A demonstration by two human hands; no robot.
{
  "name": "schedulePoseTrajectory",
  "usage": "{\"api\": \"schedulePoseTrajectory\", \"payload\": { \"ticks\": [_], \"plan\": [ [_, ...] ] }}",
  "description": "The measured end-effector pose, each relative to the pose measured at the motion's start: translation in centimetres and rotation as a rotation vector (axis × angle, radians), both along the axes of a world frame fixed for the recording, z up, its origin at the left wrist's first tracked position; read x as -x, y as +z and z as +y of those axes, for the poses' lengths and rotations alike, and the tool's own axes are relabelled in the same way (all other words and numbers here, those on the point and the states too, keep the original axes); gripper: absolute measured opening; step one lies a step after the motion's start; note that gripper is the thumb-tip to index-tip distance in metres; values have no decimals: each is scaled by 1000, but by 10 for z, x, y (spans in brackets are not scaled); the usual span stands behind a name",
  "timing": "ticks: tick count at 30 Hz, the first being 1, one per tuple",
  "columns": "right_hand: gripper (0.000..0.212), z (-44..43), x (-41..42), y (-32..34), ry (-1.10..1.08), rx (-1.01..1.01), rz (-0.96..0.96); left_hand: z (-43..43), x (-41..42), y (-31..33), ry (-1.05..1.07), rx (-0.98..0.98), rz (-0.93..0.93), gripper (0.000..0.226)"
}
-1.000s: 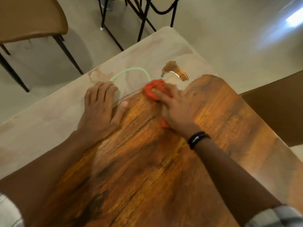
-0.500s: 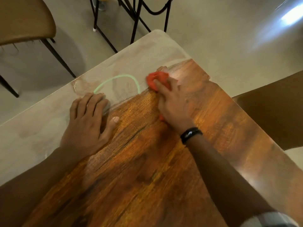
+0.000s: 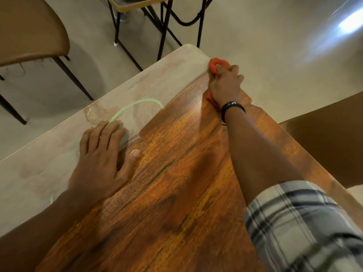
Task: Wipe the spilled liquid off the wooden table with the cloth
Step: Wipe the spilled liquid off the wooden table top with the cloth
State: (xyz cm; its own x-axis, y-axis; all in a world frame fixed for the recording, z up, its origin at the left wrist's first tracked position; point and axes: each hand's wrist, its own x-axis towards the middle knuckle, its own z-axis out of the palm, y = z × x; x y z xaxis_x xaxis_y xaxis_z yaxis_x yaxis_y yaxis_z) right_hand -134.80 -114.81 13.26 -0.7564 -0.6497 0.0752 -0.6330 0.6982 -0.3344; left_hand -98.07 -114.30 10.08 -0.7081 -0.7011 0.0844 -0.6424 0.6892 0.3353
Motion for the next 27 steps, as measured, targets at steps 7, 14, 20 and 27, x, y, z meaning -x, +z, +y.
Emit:
{"api": "schedulePoseTrajectory", "payload": {
  "ticks": [7,14,20,27],
  "plan": [
    [45,48,-130,-14,528,61,46,-1,-1,0,2,-18,-12,64],
    [41,134,-26,0,27,33,26,0,0,5,0,-32,-21,65],
    [44,165,19,2,-379,-13,16,1,2,6,8,-34,-46,70],
    [39,22,-4,-3,-83,16,-28,2,1,4,6,2,-49,67]
  ]
}}
